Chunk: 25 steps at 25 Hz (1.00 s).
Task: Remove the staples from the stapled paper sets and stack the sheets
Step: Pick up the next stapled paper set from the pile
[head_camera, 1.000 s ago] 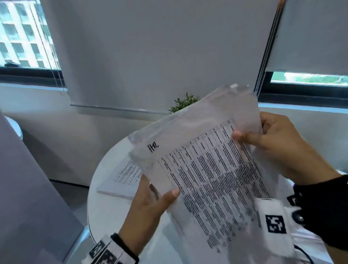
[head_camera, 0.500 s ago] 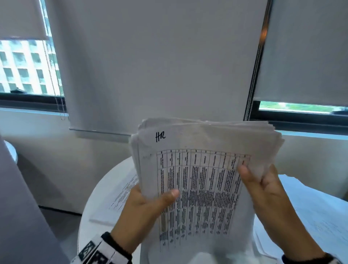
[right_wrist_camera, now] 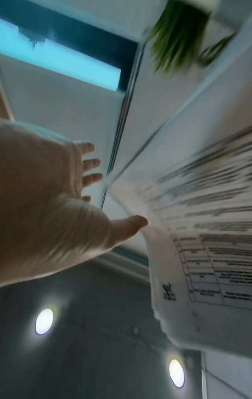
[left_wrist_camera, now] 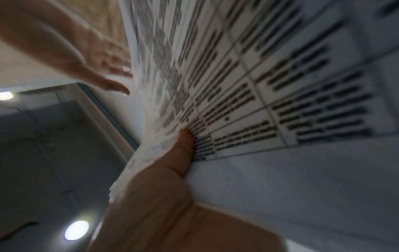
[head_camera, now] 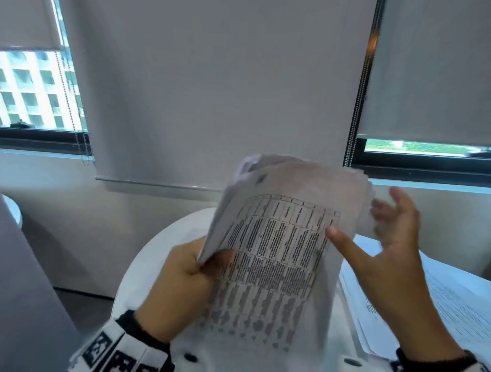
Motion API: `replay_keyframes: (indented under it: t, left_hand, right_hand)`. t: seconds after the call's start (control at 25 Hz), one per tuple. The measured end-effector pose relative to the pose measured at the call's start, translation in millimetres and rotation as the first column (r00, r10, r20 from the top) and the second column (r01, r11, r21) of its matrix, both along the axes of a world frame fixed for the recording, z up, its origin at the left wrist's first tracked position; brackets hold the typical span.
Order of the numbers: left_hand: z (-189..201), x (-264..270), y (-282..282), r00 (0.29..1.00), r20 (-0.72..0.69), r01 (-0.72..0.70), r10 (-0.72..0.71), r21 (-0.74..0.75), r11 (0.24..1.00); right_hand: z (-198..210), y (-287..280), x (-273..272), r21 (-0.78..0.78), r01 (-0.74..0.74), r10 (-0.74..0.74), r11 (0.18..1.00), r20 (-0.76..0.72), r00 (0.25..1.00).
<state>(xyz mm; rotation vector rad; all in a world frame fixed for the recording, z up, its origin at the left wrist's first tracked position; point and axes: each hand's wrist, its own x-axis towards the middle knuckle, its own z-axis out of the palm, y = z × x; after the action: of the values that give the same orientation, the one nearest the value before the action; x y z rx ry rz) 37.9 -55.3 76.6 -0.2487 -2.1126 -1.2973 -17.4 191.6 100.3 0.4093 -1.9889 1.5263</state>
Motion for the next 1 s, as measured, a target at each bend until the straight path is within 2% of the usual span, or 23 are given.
replay_keyframes:
  t: [0.04, 0.12, 0.16, 0.2, 0.24, 0.28, 0.36, 0.44, 0.48, 0.52, 0.56, 0.6, 0.64, 0.68, 0.84, 0.92, 1.0]
  left_hand:
    - [8.4, 1.2, -6.9, 0.999, -0.034, 0.02, -0.027, -0.193, 0.981]
    - [21.2, 0.2, -13.6, 0.997, 0.011, 0.069, -0.073, -0.501, 0.862]
    - [24.9, -2.3, -13.7, 0.997, 0.032, 0.078, -0.074, -0.6, 0.796]
    - [27.3, -4.2, -11.5, 0.996, 0.055, 0.089, -0.07, -0.656, 0.749]
    - [30.3, -4.8, -10.1, 0.994, 0.092, 0.105, -0.059, -0.662, 0.742]
    - [32.3, -4.5, -12.8, 0.989, 0.138, 0.124, -0.048, -0.623, 0.772]
    - [32.1, 0.8, -30.5, 0.96, 0.278, 0.12, 0.035, -0.52, 0.846]
    - [24.4, 8.8, -56.9, 0.926, 0.329, -0.027, 0.188, -0.437, 0.899]
    - [16.3, 13.9, -68.5, 0.921, 0.324, -0.115, 0.214, -0.3, 0.947]
    - [5.0, 19.2, -77.3, 0.935, 0.311, -0.159, 0.17, -0.061, 0.985]
    - [-7.6, 23.5, -80.7, 0.956, 0.288, -0.123, 0.061, 0.199, 0.972]
    - [-20.1, 27.7, -77.7, 0.962, 0.259, -0.034, -0.087, 0.429, 0.903]
    - [-33.1, 29.4, -73.9, 0.955, 0.215, 0.05, -0.206, 0.565, 0.823]
    - [-42.7, 30.0, -69.0, 0.95, 0.188, 0.087, -0.249, 0.607, 0.79]
    - [-50.0, 26.6, -71.8, 0.973, 0.136, 0.084, -0.186, 0.543, 0.835]
    - [-47.4, 27.6, -74.5, 0.942, 0.173, 0.164, -0.289, 0.515, 0.842]
    - [-52.2, 26.5, -72.1, 0.924, 0.229, 0.167, -0.306, 0.476, 0.863]
  right_hand:
    - [10.8, 5.0, 5.5, 0.106, 0.057, -0.048, 0.993, -0.085, 0.995]
    - [34.4, 7.0, 19.1, 0.381, 0.046, 0.008, 0.924, -0.139, 0.99]
    - [43.4, 5.6, 20.9, 0.48, -0.048, 0.105, 0.876, -0.094, 0.99]
    - [47.9, 2.5, 20.1, 0.513, -0.188, 0.235, 0.838, -0.029, 0.971]
    - [47.3, -0.4, 16.3, 0.475, -0.324, 0.353, 0.818, 0.029, 0.935]
    - [41.2, -0.6, 9.7, 0.394, -0.392, 0.408, 0.831, 0.045, 0.912]
    - [19.3, 7.3, -3.4, 0.193, -0.366, 0.365, 0.91, 0.044, 0.93]
    - [-1.2, 21.4, -8.6, 0.02, -0.282, 0.28, 0.959, 0.064, 0.958]
    - [-12.1, 29.6, -9.3, -0.044, -0.253, 0.256, 0.966, 0.098, 0.962]
    - [-23.0, 36.1, -9.7, -0.094, -0.235, 0.245, 0.967, 0.117, 0.962]
    - [-32.7, 38.4, -8.7, -0.137, -0.219, 0.238, 0.966, 0.14, 0.961]
    - [-41.8, 36.6, -5.8, -0.176, -0.213, 0.241, 0.961, 0.159, 0.957]
    - [-48.1, 32.1, -2.3, -0.208, -0.239, 0.275, 0.949, 0.166, 0.947]
    - [-52.8, 27.9, -0.2, -0.229, -0.275, 0.316, 0.934, 0.169, 0.933]
    - [-60.5, 28.0, -9.3, -0.228, -0.339, 0.387, 0.913, 0.218, 0.896]
    - [-64.2, 26.8, -12.5, -0.222, -0.41, 0.454, 0.885, 0.208, 0.866]
    - [-69.2, 22.8, -13.0, -0.263, -0.47, 0.526, 0.842, 0.208, 0.825]
